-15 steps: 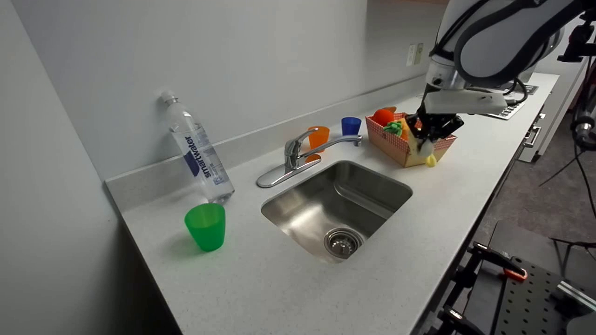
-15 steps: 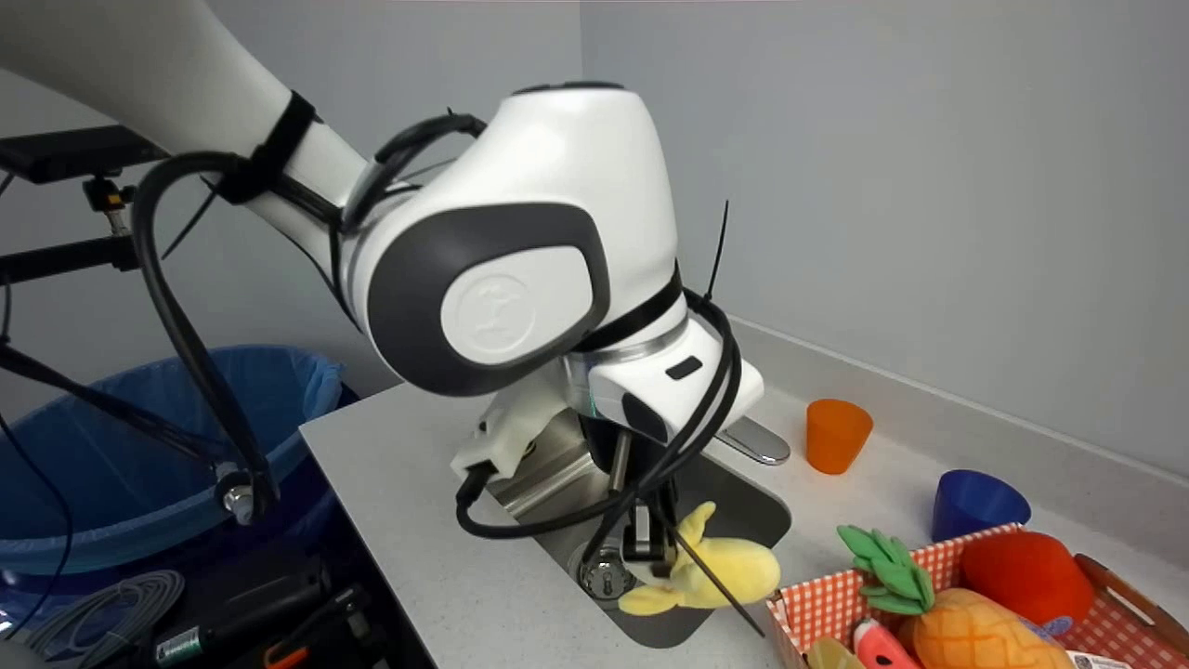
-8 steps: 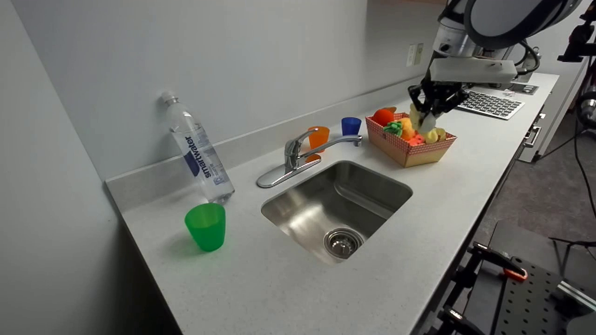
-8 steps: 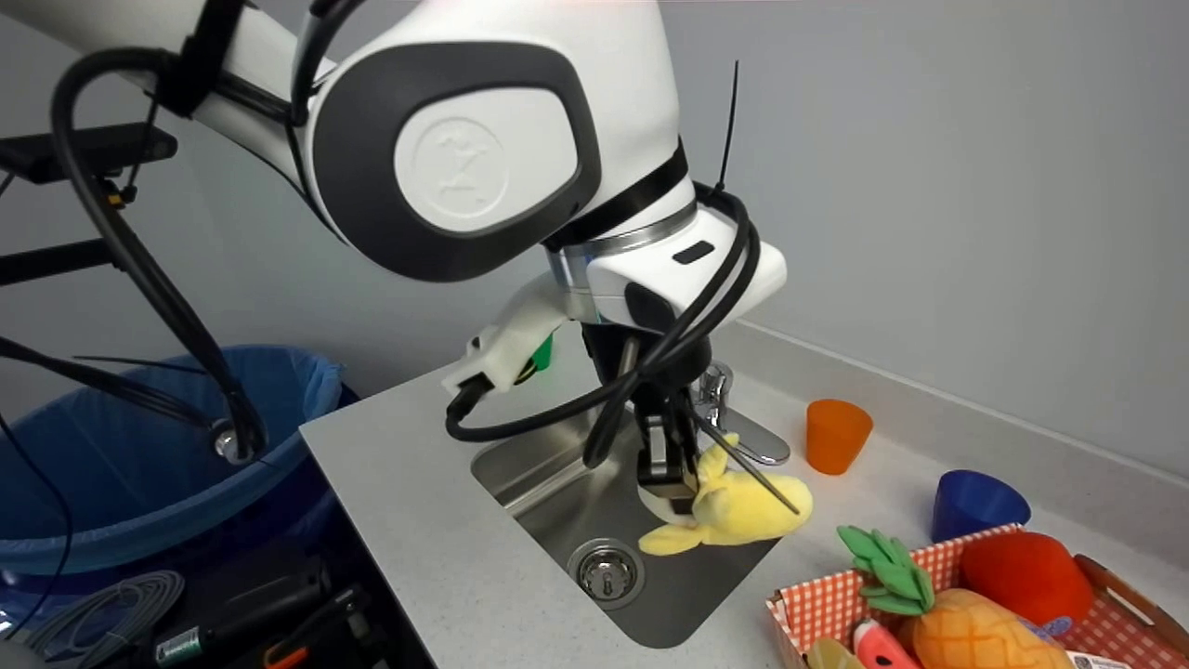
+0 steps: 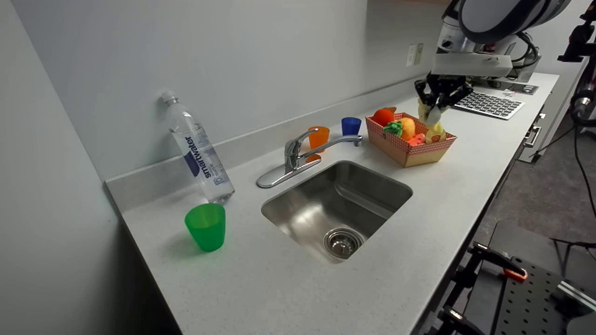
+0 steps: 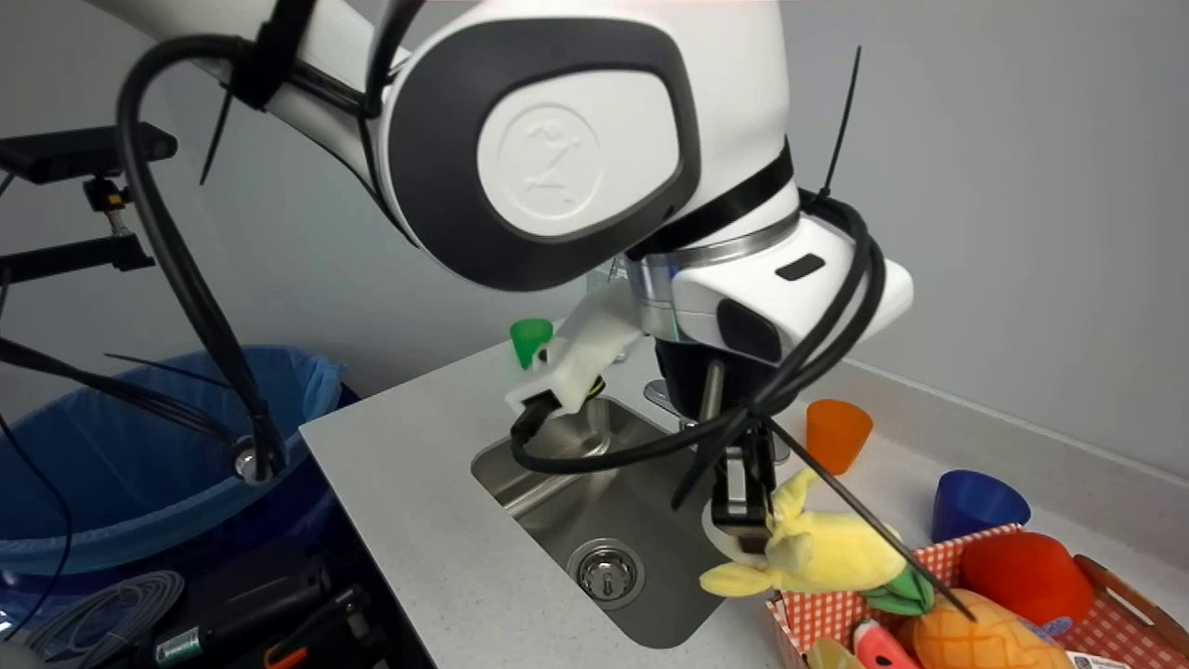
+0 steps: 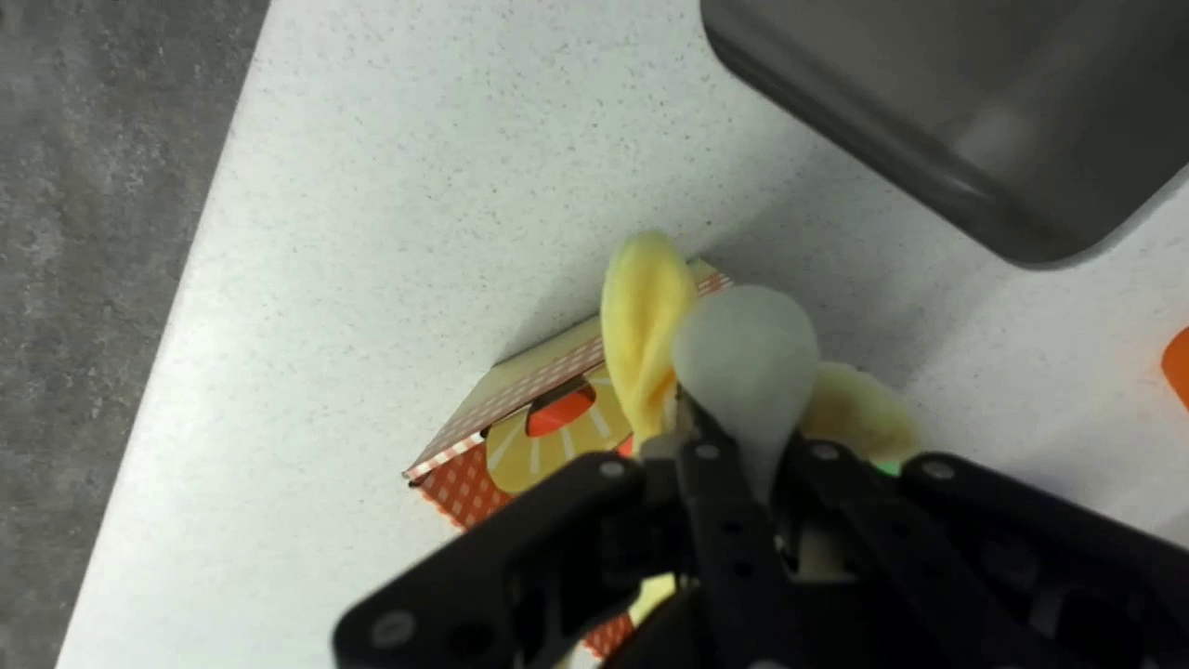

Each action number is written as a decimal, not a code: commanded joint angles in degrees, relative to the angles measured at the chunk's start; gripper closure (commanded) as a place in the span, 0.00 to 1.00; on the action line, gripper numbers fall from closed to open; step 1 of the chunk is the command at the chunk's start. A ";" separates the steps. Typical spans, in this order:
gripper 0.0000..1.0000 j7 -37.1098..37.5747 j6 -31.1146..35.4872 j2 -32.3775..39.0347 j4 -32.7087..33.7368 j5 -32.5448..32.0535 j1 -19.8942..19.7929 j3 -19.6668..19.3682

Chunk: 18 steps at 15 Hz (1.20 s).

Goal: Put the banana plush in the basket

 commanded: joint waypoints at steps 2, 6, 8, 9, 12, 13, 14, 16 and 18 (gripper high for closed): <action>0.97 -0.72 -0.98 6.67 5.90 0.24 -1.38 -2.02; 0.97 -1.06 -1.20 11.02 10.28 0.49 -0.67 -3.99; 0.97 -1.38 -1.51 12.90 12.70 0.91 -0.23 -4.66; 0.97 -1.65 -1.65 13.97 14.02 1.02 0.00 -4.90; 0.97 -2.33 -1.89 16.92 17.39 1.18 0.67 -5.42; 0.97 -2.49 -1.87 17.87 18.39 1.28 0.88 -5.60; 0.97 -2.33 -1.76 18.71 19.16 0.98 1.07 -5.77; 0.97 -2.44 -1.62 20.19 20.26 1.41 1.42 -6.08; 0.65 -1.86 -1.49 20.85 20.69 1.28 1.91 -6.37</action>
